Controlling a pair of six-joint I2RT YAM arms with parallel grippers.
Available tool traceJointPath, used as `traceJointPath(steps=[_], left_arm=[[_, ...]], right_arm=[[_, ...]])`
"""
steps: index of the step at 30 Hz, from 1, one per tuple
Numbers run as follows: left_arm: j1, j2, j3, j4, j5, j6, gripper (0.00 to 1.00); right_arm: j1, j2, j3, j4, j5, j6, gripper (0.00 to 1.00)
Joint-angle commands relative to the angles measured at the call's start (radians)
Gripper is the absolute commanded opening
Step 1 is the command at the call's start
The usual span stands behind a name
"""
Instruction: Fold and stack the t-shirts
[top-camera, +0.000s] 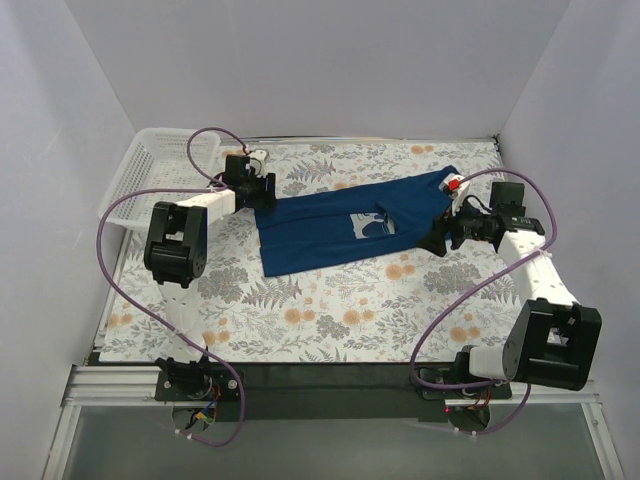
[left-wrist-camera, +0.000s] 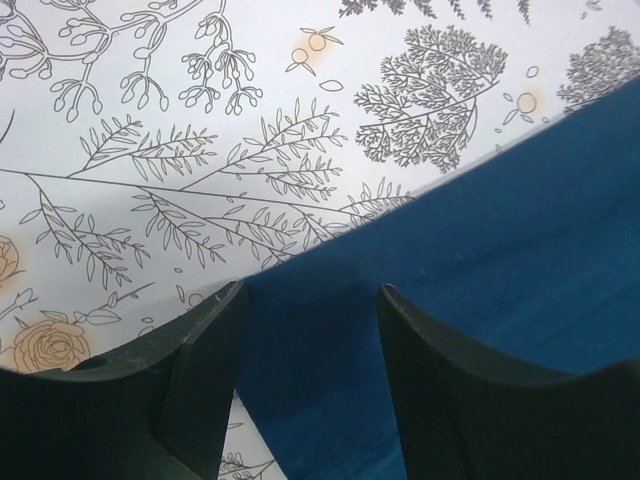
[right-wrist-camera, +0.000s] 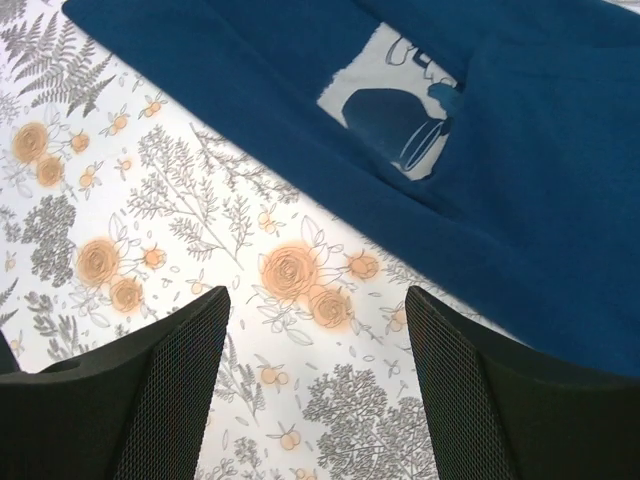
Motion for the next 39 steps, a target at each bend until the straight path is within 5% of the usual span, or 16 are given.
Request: traceJointPath(steps=[1,14,17,20,26,30,39], left_arm=[[-0.003,0.006,0.055,-0.039,-0.06,0.077,0.51],[-0.003,0.017,0.079,-0.062,-0.128,0.134,0.52],[-0.003,-0.001,0.089,-0.078,-0.125,0.1,0.53],[-0.003,-0.064,0.053,-0.078,-0.125,0.031,0.55],[-0.003,-0.389,-0.141,-0.003,-0.079,-0.087,0.65],[0.013,-0.616,-0.305,0.014,-0.09,-0.155,0.74],[0.046,-1.2,-0.666,-0.062,-0.157,-0.209,0.87]], right_arm=[[-0.002,-0.056,-0.036,-0.03,-0.049,-0.027,0.65],[-0.001,-0.102,-0.132,-0.06,-0.107,-0.024,0.63],[0.063,-0.064,-0.142,-0.104,-0.124,-0.058,0.62],[0.247,-0.019,-0.134,-0.146,-0.011,-0.258,0.63],[0.522,-0.035,-0.182,0.044,0.139,-0.657,0.64],[0.766,0.068,-0.094,0.174,0.305,-0.694,0.61],[1.002,0.407,0.121,0.348,0.495,-0.653,0.53]])
